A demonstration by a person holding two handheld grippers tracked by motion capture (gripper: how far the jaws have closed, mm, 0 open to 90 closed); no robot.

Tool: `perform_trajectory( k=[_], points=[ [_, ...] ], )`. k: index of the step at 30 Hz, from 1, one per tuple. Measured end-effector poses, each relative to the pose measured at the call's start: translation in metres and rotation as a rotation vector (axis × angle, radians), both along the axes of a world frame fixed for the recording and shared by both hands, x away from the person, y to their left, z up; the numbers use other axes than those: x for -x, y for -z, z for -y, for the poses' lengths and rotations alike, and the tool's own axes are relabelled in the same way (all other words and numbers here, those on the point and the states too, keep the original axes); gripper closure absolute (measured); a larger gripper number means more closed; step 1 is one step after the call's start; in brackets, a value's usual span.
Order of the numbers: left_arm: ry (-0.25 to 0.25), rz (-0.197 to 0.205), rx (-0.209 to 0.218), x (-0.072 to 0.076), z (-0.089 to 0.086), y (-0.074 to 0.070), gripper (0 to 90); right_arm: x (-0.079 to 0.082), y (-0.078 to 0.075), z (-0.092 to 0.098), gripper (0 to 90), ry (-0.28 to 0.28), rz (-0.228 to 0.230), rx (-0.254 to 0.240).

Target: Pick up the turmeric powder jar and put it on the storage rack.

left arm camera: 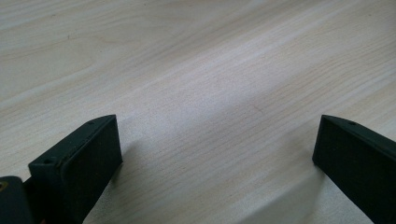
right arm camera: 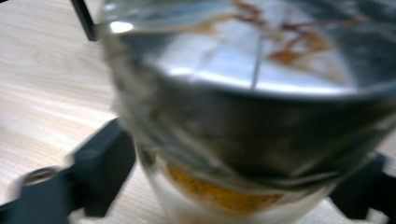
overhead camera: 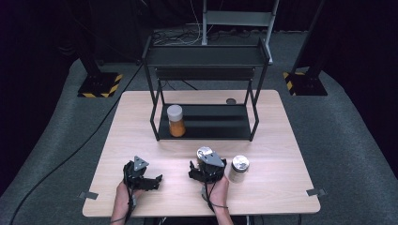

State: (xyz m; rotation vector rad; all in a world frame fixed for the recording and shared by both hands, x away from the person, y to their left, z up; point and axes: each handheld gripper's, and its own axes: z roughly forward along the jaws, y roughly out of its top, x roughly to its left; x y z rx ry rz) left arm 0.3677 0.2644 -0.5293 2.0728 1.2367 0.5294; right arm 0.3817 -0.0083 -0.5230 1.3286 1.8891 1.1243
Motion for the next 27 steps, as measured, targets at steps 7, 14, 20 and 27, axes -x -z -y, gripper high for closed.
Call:
perform_trajectory(
  k=[7, 14, 20, 27],
  points=[
    [0.000, 0.000, 0.000, 0.0000, 0.0000, 0.0000, 0.8, -0.0008, -0.0001, 0.0038, 29.2, -0.001, 0.000, -0.038],
    [-0.002, -0.001, 0.004, -0.0001, 0.0001, 0.0001, 0.9, -0.0002, -0.0001, 0.0025, 29.9, -0.001, 0.009, -0.024],
    [-0.002, -0.003, 0.005, -0.0003, -0.0001, 0.0001, 0.9, 0.0004, -0.0002, 0.0012, 30.3, 0.004, 0.015, -0.011],
    [-0.002, -0.003, 0.005, -0.0003, -0.0001, 0.0000, 0.8, 0.0012, -0.0016, -0.0011, 30.6, 0.019, 0.013, 0.005]
  ],
)
